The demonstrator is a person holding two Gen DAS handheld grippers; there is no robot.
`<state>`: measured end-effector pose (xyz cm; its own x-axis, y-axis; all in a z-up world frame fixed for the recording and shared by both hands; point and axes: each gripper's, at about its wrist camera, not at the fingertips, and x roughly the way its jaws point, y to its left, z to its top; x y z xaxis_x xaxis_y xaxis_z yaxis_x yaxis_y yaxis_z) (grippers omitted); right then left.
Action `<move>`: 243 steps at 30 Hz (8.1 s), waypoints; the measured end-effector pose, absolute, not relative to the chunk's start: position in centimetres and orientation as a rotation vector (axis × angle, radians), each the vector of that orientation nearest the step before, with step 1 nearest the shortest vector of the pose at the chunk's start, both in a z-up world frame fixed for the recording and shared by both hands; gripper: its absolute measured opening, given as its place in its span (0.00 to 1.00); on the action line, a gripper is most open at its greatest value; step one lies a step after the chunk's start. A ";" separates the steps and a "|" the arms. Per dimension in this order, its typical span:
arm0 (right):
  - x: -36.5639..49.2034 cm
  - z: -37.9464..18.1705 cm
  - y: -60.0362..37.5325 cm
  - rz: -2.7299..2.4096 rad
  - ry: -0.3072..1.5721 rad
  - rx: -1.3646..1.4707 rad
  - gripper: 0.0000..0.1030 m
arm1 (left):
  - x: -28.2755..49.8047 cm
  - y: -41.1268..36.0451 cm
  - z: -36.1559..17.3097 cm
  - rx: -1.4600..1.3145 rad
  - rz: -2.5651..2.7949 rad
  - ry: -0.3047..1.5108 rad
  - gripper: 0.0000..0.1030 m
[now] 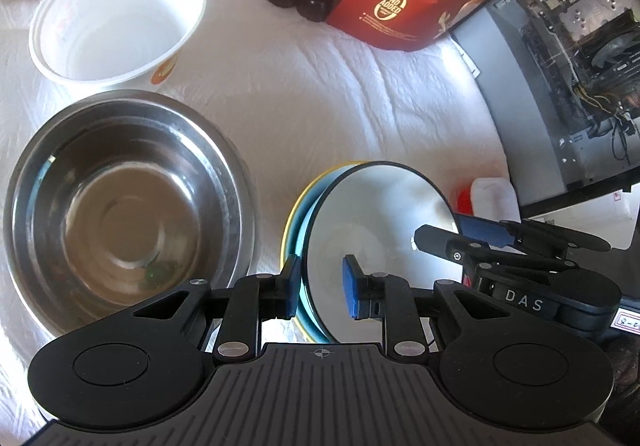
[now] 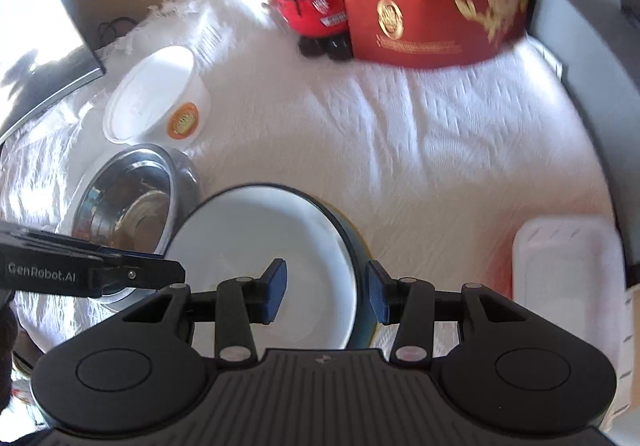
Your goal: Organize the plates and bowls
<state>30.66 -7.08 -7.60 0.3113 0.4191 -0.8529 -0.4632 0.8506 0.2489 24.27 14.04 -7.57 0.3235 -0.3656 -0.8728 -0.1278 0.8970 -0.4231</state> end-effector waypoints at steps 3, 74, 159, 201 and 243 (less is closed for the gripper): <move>30.8 -7.6 -7.1 0.576 1.112 -0.045 0.44 | 24.1 14.1 -7.5 -0.468 -0.166 1.240 0.24; 44.1 -8.9 12.5 0.719 1.197 -0.005 0.30 | 33.9 30.3 -9.8 -0.721 0.179 1.024 0.24; 29.1 -5.1 -8.4 0.463 1.095 0.083 0.33 | 25.3 14.1 -6.7 -0.529 -0.226 1.250 0.22; 31.6 -5.4 -7.2 0.436 1.055 0.017 0.36 | 26.5 15.7 -5.5 -0.488 -0.196 1.130 0.22; 29.5 -0.5 -5.7 0.609 0.981 -0.123 0.64 | 17.5 29.0 -2.7 -0.649 0.113 0.918 0.22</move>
